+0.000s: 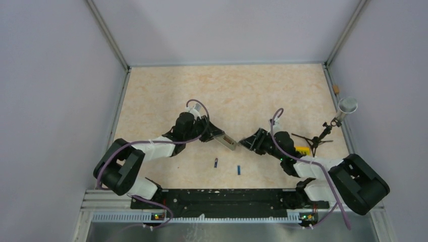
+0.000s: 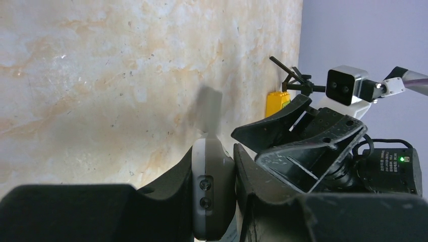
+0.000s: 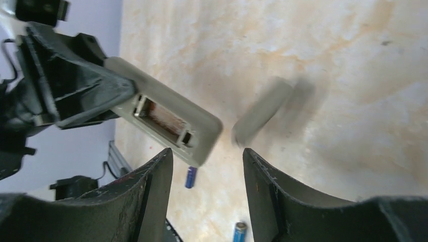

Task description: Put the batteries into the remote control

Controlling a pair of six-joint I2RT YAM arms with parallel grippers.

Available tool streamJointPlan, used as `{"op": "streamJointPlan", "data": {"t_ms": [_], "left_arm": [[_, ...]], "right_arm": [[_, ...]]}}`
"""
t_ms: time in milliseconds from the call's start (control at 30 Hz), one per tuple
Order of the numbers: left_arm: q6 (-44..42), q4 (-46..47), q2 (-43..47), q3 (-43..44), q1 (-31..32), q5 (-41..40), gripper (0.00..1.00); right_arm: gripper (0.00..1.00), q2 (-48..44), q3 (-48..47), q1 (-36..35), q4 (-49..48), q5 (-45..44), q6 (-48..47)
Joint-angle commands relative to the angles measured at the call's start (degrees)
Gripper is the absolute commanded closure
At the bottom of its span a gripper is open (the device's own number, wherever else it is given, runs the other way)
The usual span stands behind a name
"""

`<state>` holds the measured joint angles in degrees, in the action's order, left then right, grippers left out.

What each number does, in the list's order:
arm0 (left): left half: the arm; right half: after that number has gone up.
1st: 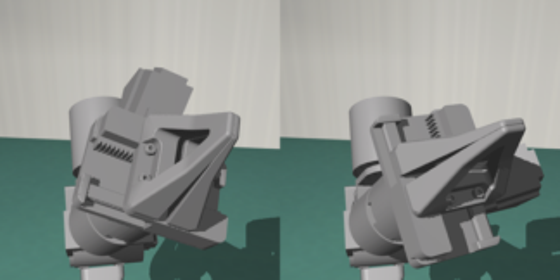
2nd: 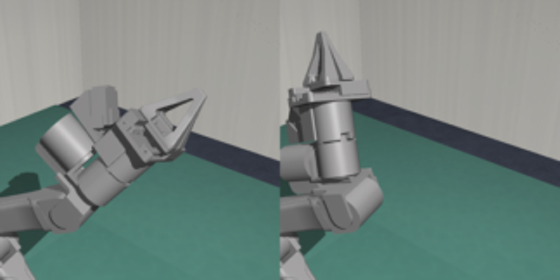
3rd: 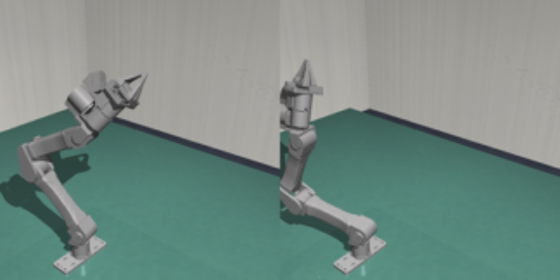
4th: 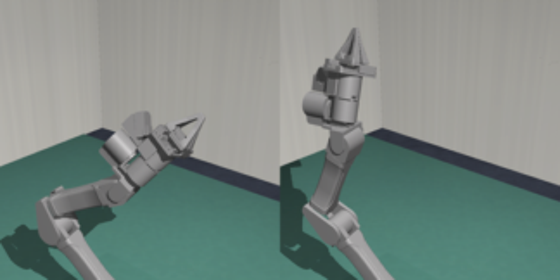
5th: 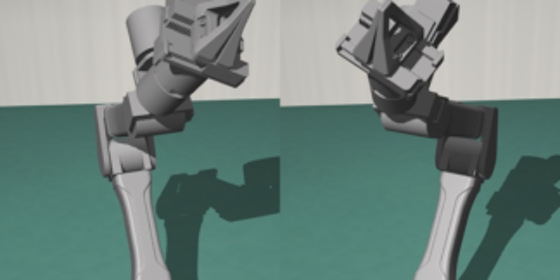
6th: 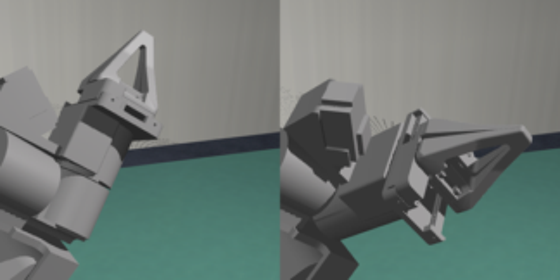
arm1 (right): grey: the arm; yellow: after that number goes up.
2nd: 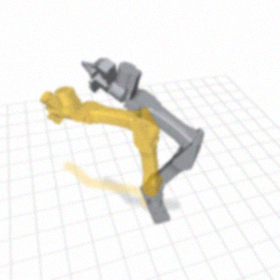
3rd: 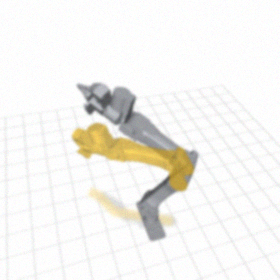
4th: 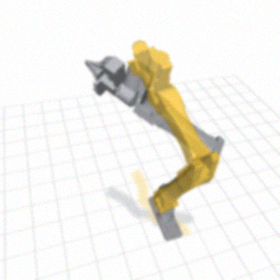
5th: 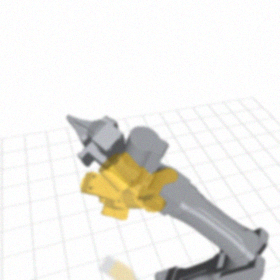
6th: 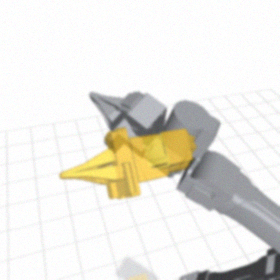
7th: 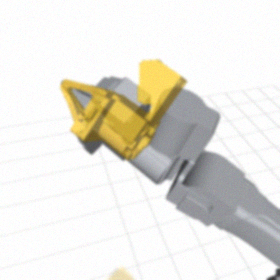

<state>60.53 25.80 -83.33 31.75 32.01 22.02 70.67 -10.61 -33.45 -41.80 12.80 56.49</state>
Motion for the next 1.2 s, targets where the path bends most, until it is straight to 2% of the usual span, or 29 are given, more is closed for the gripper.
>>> {"op": "streamJointPlan", "data": {"t_ms": [0, 433, 700, 900, 1167], "left_arm": [[-2.07, 2.61, 0.04, 1.85, -0.36, -0.08, 1.00], [-4.19, -0.31, 4.02, 0.56, -1.24, -1.12, 1.00], [-3.20, 1.00, 5.27, -1.70, -1.38, 0.34, 1.00], [-0.44, 5.00, 6.35, -4.12, -1.56, 5.11, 0.97], [1.86, 5.43, 11.54, -9.66, -1.56, 8.42, 0.98]], "right_arm": [[0.47, -2.21, -2.99, 0.49, 8.80, -5.41, -4.31], [0.46, -4.05, -5.77, 0.49, 14.98, -6.35, -8.21], [0.45, -4.91, -9.11, 0.40, 19.64, -2.35, -14.00], [0.45, -5.29, -12.28, -0.44, 24.61, 3.10, -19.21], [0.45, -7.95, -16.48, -6.99, 36.44, -3.21, -24.03]]}}
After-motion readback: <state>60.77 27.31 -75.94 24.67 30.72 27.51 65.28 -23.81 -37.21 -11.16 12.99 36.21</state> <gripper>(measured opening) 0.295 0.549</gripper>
